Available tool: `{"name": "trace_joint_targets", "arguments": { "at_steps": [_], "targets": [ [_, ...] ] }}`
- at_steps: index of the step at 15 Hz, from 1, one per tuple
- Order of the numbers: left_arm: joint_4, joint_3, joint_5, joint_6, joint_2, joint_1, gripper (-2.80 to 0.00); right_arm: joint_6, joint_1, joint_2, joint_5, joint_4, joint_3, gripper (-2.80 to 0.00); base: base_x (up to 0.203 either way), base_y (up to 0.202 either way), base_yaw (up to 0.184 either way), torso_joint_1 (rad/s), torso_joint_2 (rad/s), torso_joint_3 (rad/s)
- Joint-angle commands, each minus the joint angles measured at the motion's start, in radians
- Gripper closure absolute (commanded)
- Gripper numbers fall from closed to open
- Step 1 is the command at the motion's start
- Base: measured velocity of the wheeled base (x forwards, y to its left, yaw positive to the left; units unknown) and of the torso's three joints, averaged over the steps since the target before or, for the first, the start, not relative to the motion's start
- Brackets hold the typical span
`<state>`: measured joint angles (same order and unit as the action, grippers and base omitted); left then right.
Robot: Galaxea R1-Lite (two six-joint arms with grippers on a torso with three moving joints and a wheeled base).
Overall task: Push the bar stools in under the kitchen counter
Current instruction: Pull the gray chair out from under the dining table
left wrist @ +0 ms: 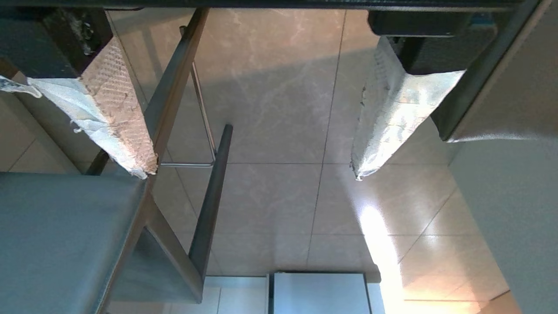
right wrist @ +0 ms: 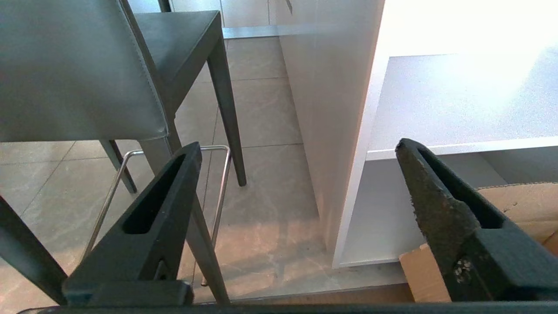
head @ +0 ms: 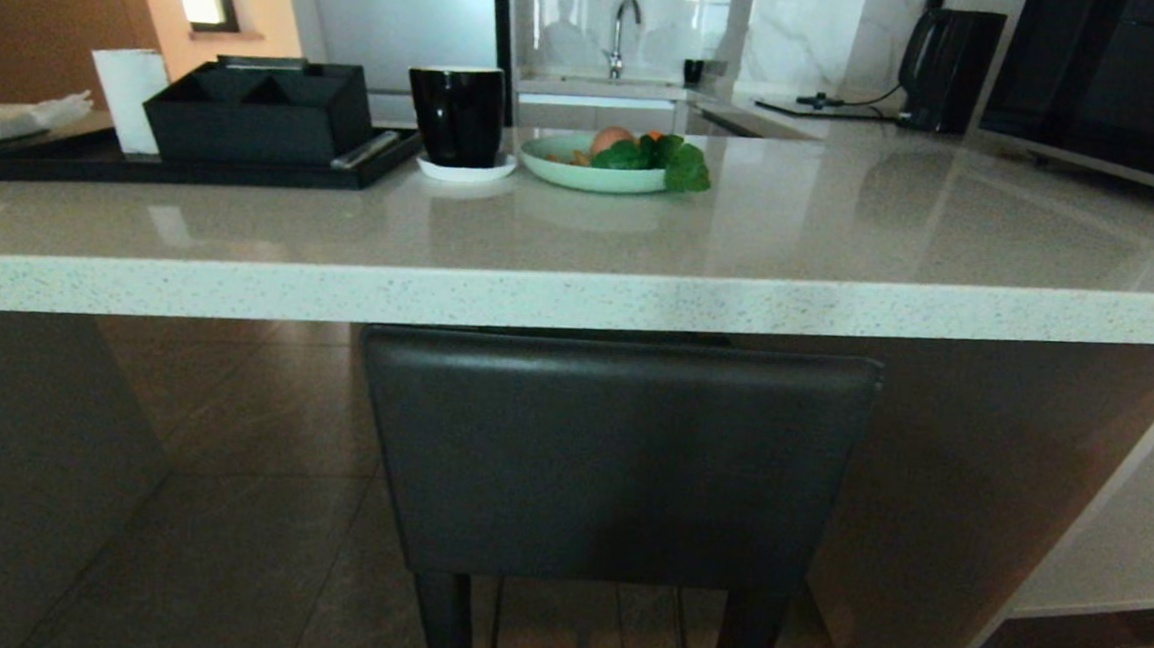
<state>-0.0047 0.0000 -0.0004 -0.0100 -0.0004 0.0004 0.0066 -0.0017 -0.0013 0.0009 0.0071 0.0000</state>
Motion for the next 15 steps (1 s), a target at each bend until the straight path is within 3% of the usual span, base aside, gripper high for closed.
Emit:
{"name": "trace_joint_targets", "arguments": {
  "at_steps": [1, 4, 6, 7, 11, 15],
  "targets": [
    [0.002, 0.000, 0.000, 0.002, 0.002, 0.001, -2.80, -0.005, 0.000, 0.000, 0.001, 0.001, 0.002, -2.80, 0.000, 0.000, 0.000, 0.000, 0.00, 0.000],
    [-0.003, 0.002, -0.008, 0.028, 0.000, 0.000, -2.80, -0.024, 0.000, 0.000, 0.011, 0.003, -0.011, -2.80, 0.000, 0.000, 0.000, 0.000, 0.00, 0.000],
    [-0.003, -0.001, -0.043, 0.117, 0.011, 0.000, -2.80, -0.014, 0.002, 0.049, 0.022, 0.000, -0.066, -2.80, 0.000, 0.000, 0.000, 0.000, 0.00, 0.000],
    [-0.002, -0.004, -0.047, 0.124, 0.034, 0.000, -2.80, -0.004, 0.011, 0.118, 0.025, -0.027, -0.090, -2.80, 0.000, 0.000, 0.000, 0.000, 0.00, 0.000],
    [0.002, -0.005, -0.050, 0.129, 0.053, 0.000, -2.80, -0.005, 0.065, 0.491, 0.088, -0.220, -0.148, -2.80, 0.000, 0.000, 0.000, 0.000, 0.00, 0.000],
    [0.003, -0.010, -0.056, 0.133, 0.053, 0.001, -2.80, -0.019, 0.087, 0.701, 0.175, -0.409, -0.155, -2.80, 0.000, 0.000, 0.000, 0.000, 0.00, 0.000]
  ]
}}
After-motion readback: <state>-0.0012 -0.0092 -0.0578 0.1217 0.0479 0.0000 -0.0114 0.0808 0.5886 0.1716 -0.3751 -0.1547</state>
